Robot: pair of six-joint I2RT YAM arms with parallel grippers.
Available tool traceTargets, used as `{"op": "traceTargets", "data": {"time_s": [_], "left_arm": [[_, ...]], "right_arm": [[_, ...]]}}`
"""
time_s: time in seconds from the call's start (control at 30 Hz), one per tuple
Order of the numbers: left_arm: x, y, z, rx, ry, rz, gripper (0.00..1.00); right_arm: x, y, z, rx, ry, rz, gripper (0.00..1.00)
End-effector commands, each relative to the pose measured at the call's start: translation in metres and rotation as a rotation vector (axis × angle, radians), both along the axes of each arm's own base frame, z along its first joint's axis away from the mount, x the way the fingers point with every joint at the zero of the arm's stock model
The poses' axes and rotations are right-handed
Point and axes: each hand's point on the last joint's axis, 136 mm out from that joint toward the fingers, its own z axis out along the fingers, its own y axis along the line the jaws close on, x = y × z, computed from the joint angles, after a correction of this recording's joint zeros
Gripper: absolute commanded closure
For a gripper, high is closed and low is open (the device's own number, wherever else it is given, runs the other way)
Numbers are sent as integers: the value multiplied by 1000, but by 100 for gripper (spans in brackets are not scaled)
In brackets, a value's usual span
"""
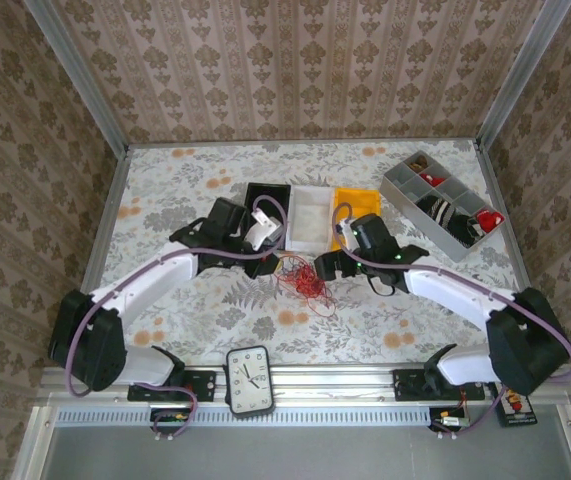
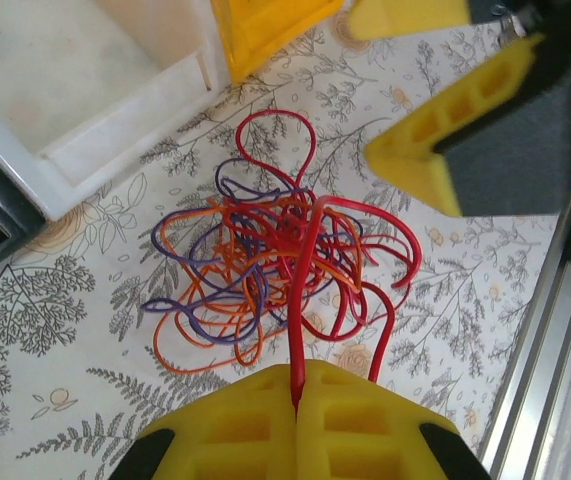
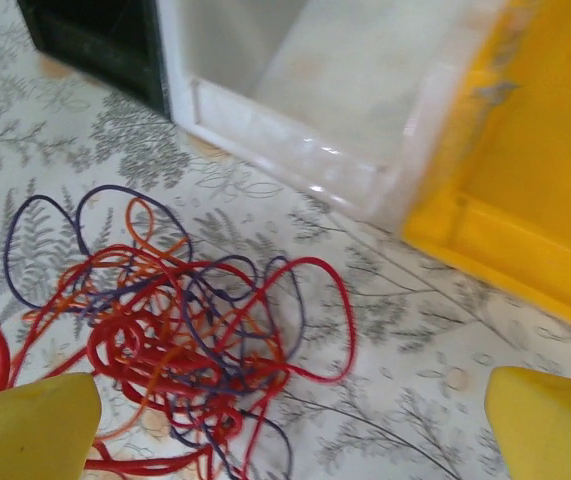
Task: Untangle the cables
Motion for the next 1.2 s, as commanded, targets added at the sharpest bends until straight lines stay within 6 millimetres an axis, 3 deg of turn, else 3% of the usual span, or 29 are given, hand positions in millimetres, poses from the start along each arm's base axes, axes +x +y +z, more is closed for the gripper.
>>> {"op": "traceTargets", "data": {"time_s": [0.0, 0.27, 0.6, 0.73, 0.9, 1.17], "left_arm": [[0, 2, 11, -35, -127, -23, 100], [-7, 7, -5, -15, -92, -14, 100], [4, 16, -11, 37, -156, 30, 100], [24, 30, -5, 79, -285, 129, 100], [40, 51, 15, 98, -431, 259, 100], [62, 110, 58, 123, -652, 564, 100]], "right_arm": [[0, 23, 1, 61, 56, 102, 0], [0, 42, -19, 56, 164, 170, 1], [-18, 34, -76, -192, 338, 201, 0], [-16, 9, -98, -327, 379, 108, 0], [-10, -23, -104, -418, 395, -25, 0], [-14, -75, -111, -398, 476, -238, 0]]}}
